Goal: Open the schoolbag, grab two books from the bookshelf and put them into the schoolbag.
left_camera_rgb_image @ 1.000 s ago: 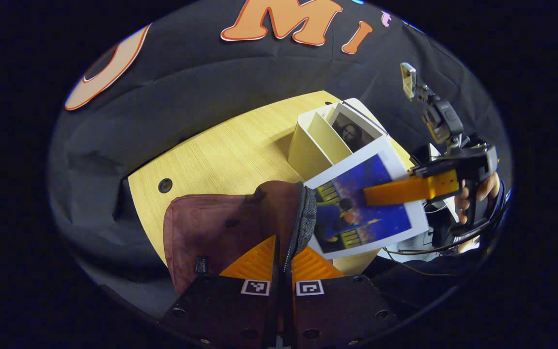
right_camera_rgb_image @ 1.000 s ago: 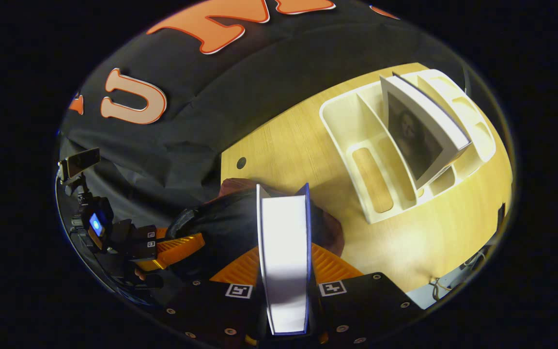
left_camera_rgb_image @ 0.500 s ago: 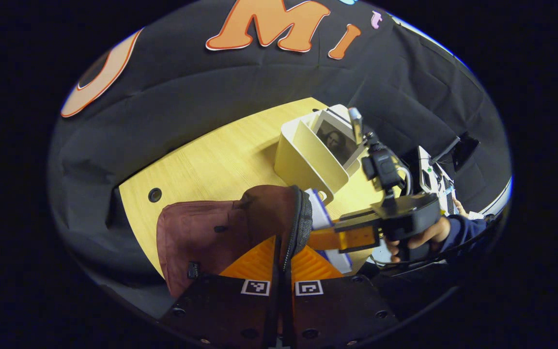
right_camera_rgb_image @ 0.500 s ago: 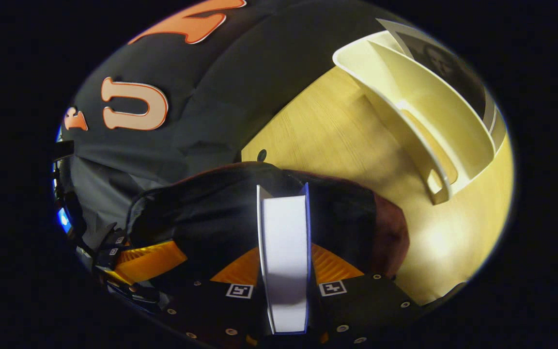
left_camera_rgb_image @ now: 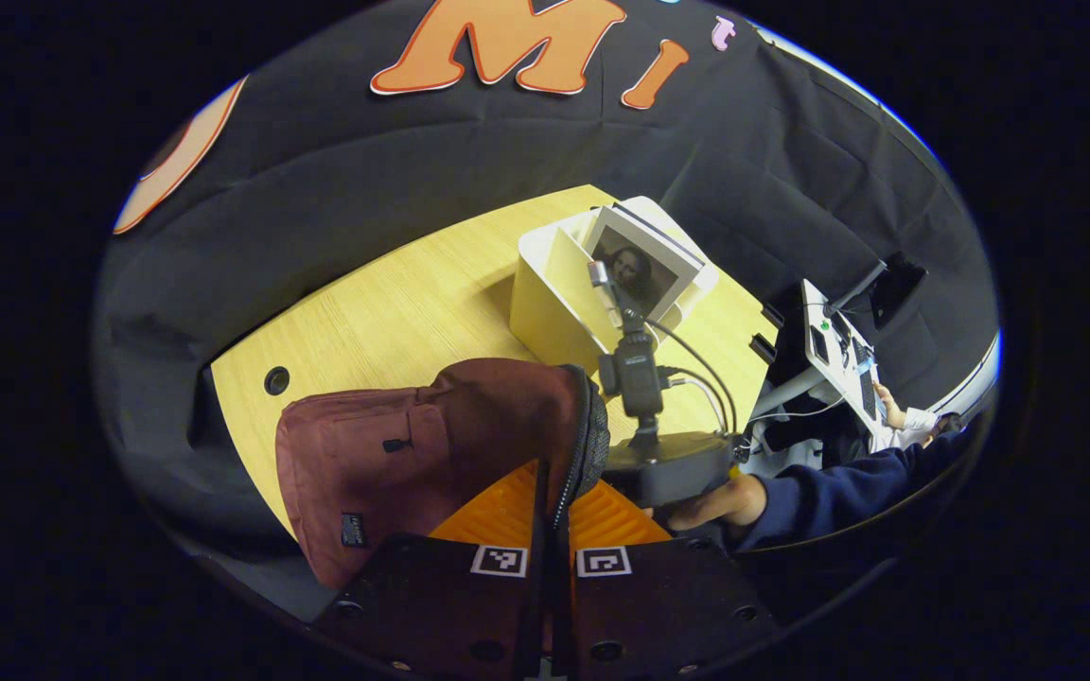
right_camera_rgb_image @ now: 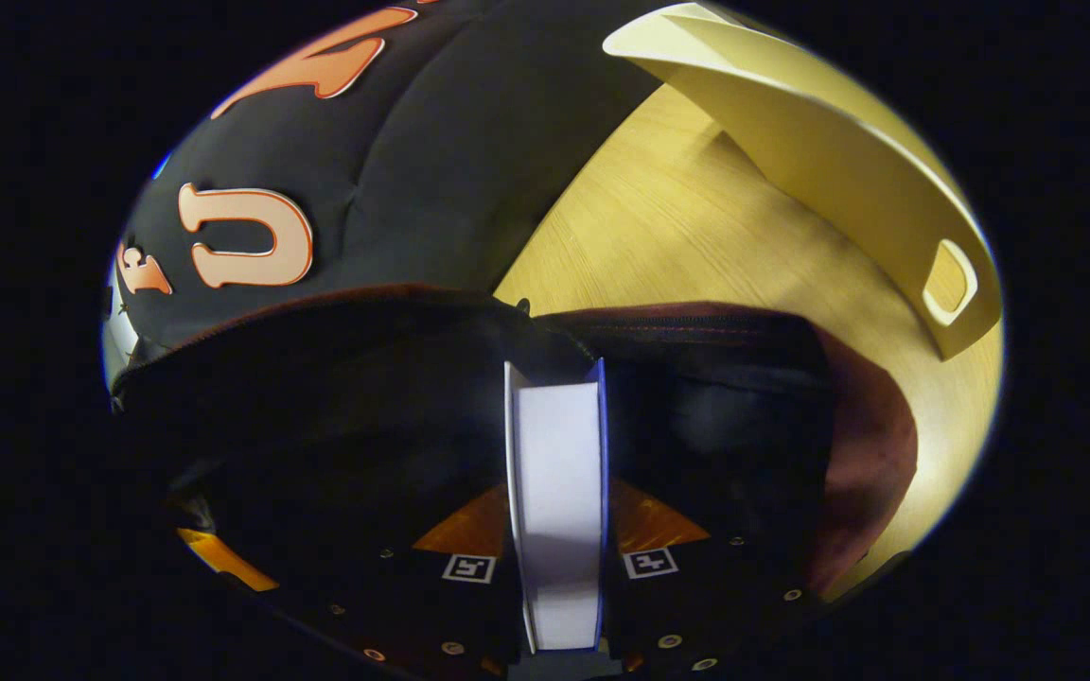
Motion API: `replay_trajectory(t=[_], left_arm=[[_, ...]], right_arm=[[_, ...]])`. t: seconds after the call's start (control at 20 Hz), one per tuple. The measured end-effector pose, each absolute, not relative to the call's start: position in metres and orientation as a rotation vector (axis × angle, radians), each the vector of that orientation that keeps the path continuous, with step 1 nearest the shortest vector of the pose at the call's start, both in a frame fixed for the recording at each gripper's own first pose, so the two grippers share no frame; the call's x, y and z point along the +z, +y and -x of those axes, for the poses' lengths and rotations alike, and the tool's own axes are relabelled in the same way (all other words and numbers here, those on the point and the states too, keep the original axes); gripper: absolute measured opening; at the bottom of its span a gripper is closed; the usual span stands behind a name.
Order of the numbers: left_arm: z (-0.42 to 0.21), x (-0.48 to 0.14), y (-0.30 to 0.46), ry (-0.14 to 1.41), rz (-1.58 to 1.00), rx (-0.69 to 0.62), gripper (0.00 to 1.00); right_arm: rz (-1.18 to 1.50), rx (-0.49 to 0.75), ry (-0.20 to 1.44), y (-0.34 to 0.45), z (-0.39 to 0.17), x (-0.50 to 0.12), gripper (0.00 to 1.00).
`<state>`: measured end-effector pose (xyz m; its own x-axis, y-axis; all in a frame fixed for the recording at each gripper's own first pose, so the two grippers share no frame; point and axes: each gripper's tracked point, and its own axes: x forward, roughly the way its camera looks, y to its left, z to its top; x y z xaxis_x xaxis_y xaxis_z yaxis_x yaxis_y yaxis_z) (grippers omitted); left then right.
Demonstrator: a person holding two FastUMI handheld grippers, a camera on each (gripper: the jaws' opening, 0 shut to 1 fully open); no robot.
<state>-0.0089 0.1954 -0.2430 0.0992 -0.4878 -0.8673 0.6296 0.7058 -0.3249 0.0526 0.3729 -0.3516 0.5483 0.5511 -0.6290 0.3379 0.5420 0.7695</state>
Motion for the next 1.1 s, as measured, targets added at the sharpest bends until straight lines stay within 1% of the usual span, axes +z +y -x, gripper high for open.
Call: replay_trajectory(t=[0.05, 0.1, 0.25, 0.3, 0.35, 0.45, 0.55, 0.7, 0.85, 1.1], left_arm=[[0.008, -0.243, 0.195, 1.218, -0.130, -0.824, 0.05], [0.008, -0.245, 0.197, 1.223, -0.122, -0.817, 0.05], [-0.004, -0.248, 0.203, 1.226, -0.101, -0.765, 0.05], [-0.005, -0.248, 0.205, 1.228, -0.086, -0.755, 0.05], [-0.005, -0.249, 0.206, 1.230, -0.075, -0.747, 0.05], [-0.005, -0.250, 0.206, 1.234, -0.074, -0.733, 0.05], [-0.002, -0.251, 0.203, 1.241, -0.074, -0.729, 0.05], [-0.003, -0.253, 0.202, 1.247, -0.082, -0.715, 0.05], [-0.001, -0.254, 0.201, 1.261, -0.080, -0.703, 0.05], [-0.002, -0.256, 0.201, 1.270, -0.092, -0.681, 0.05]], right_arm=[[-1.036, 0.162, 1.044, 0.375, -0.052, -0.355, 0.45], [-1.031, 0.155, 1.058, 0.374, -0.050, -0.357, 0.34], [-0.937, 0.094, 1.122, 0.353, -0.040, -0.363, 0.41], [-0.880, 0.075, 1.136, 0.342, -0.035, -0.363, 0.71], [-0.792, 0.054, 1.159, 0.326, -0.030, -0.364, 0.80], [-0.652, 0.062, 1.159, 0.298, -0.027, -0.357, 0.97], [-0.571, 0.080, 1.149, 0.271, -0.030, -0.347, 0.97], [-0.478, 0.086, 1.151, 0.237, -0.016, -0.316, 0.97], [-0.347, 0.046, 1.161, 0.187, -0.008, -0.291, 0.98], [-0.197, 0.016, 1.117, 0.117, -0.023, -0.231, 0.98]])
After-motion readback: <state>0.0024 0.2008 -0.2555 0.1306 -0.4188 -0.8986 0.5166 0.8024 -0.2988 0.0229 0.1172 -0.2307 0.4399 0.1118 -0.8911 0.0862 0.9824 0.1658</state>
